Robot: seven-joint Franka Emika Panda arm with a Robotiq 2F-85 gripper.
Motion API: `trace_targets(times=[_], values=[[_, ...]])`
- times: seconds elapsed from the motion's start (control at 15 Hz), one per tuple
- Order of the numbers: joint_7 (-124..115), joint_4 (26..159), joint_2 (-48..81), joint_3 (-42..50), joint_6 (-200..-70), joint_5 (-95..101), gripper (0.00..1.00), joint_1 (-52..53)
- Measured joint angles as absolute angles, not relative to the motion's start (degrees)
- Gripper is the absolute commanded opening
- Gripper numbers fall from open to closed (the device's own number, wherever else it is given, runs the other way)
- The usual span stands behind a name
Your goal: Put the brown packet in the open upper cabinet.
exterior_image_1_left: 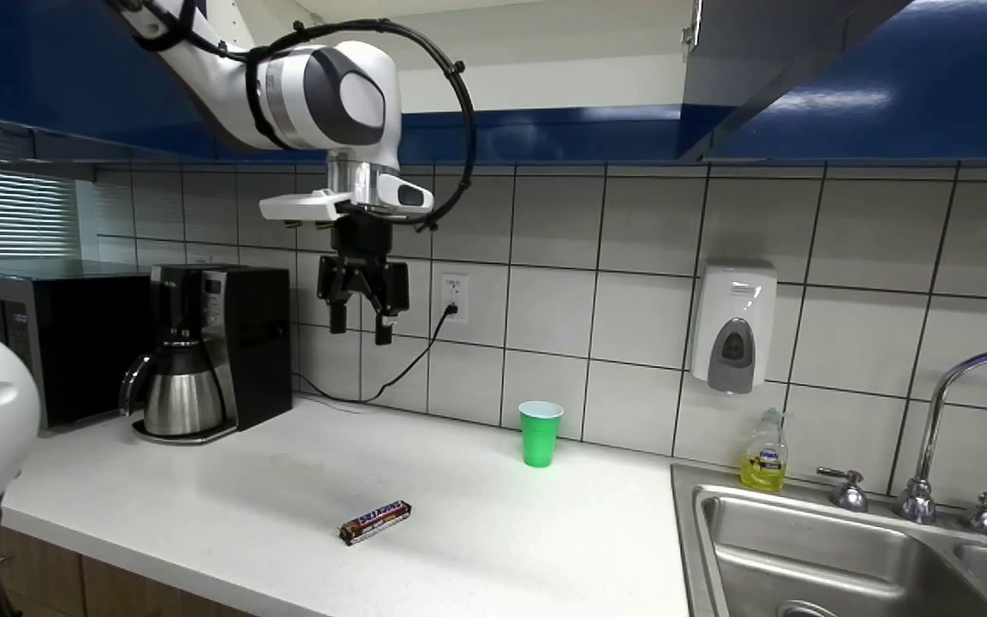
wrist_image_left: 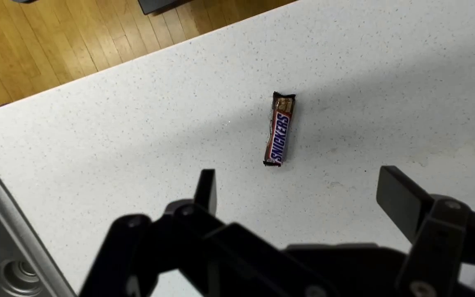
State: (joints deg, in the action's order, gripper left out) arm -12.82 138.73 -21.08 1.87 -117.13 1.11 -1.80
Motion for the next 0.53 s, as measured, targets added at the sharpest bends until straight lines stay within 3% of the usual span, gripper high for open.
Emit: trace_targets(times=[0.53], values=[[-16.45,139.94,-13.82,1.87,-123.81,1.07,1.0,-1.8]])
